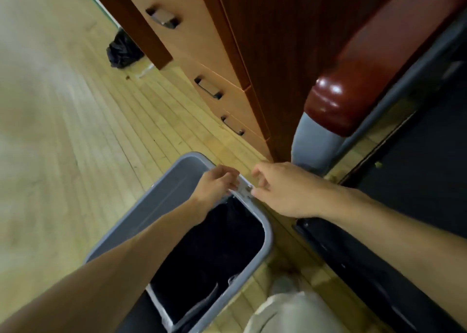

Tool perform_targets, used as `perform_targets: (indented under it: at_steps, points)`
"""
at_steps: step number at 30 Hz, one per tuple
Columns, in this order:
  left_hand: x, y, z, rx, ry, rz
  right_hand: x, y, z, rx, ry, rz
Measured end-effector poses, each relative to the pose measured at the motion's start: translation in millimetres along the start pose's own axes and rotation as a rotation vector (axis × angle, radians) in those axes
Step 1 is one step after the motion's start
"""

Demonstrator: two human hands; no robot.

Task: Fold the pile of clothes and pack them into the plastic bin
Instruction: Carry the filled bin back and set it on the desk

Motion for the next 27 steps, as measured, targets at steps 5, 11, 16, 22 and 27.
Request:
perform_targets:
  at_steps: [5,11,16,22,27]
  points:
    - [59.6,-39.2,-28.8,0.098,-0.083,0.078,17.2,-1.8,43.9,-0.182,0.105,0.082]
    - [162.4,-73.2,-26.4,0.221,-0.164,0.042,40.4,40.9,121.6,-0.301,0.034,0.243]
    - [195.9,-95.6,30.1,0.395,-0.247,-0.099,16.2,73.0,142.6,-0.378,0.019,0.205]
    - [175.1,-143.3,134.8,0.615,-0.116,-0.313,-44.6,88.7,114.8,-0.42,-0.177,0.136]
    - [145.1,-186.9,217.5,0.758,0.386,-0.39,-92.0,94.9,71.6,-0.444,-0.318,0.086]
Point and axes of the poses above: each hand's wrist, its own y-axis towards the middle knuckle, its own x-axis out of the back of the hand, z = x × y, the point moved 1 cm from there along y, towards the middle knuckle, and after that the axes turned 4 degrees about -z, right-handed, at the moved point
